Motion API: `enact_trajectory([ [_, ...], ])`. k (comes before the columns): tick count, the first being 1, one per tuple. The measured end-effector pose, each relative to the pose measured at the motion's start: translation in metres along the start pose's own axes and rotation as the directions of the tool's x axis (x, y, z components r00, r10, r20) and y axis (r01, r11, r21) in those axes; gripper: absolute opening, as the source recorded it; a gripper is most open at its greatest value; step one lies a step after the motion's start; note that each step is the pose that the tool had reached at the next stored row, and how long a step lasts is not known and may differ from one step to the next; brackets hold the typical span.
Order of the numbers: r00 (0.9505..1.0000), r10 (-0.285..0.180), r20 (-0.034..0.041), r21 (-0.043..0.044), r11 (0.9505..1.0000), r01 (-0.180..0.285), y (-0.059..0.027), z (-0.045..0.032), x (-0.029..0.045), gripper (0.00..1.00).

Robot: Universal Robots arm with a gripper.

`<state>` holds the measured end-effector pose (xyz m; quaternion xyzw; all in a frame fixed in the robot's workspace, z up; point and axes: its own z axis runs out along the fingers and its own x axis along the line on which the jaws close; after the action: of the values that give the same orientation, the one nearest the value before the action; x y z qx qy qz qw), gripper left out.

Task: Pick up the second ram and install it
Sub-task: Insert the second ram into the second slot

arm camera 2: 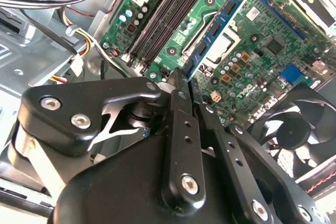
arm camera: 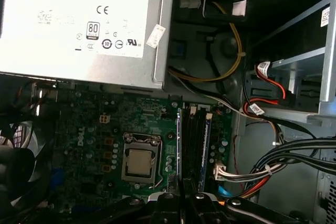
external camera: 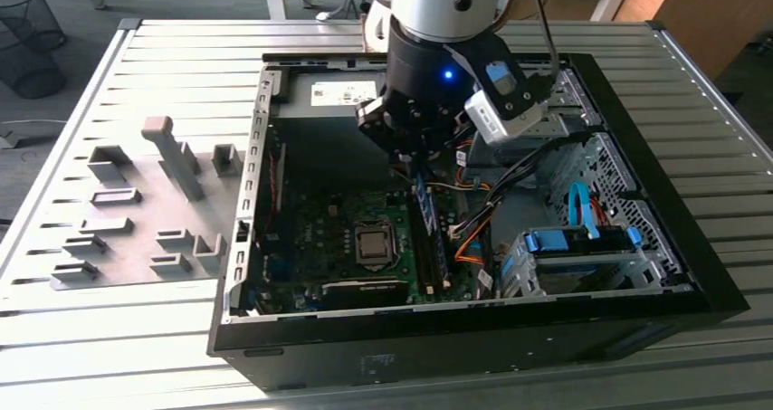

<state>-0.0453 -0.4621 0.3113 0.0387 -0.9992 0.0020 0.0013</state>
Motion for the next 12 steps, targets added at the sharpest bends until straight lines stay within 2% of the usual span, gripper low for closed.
enact_trajectory([
  [4, 0.9976, 0.069, -0.0005, 0.0001, 0.9976, -0.069, 0.0000, 0.0057, 0.0000, 0.14],
  [7, 0.9973, 0.074, -0.0005, 0.0001, 0.9973, -0.074, -0.0001, 0.0110, -0.0020, 0.14],
  [12, 0.9973, 0.074, -0.0006, 0.0002, 0.9973, -0.074, -0.0006, 0.0201, -0.0093, 0.14],
])
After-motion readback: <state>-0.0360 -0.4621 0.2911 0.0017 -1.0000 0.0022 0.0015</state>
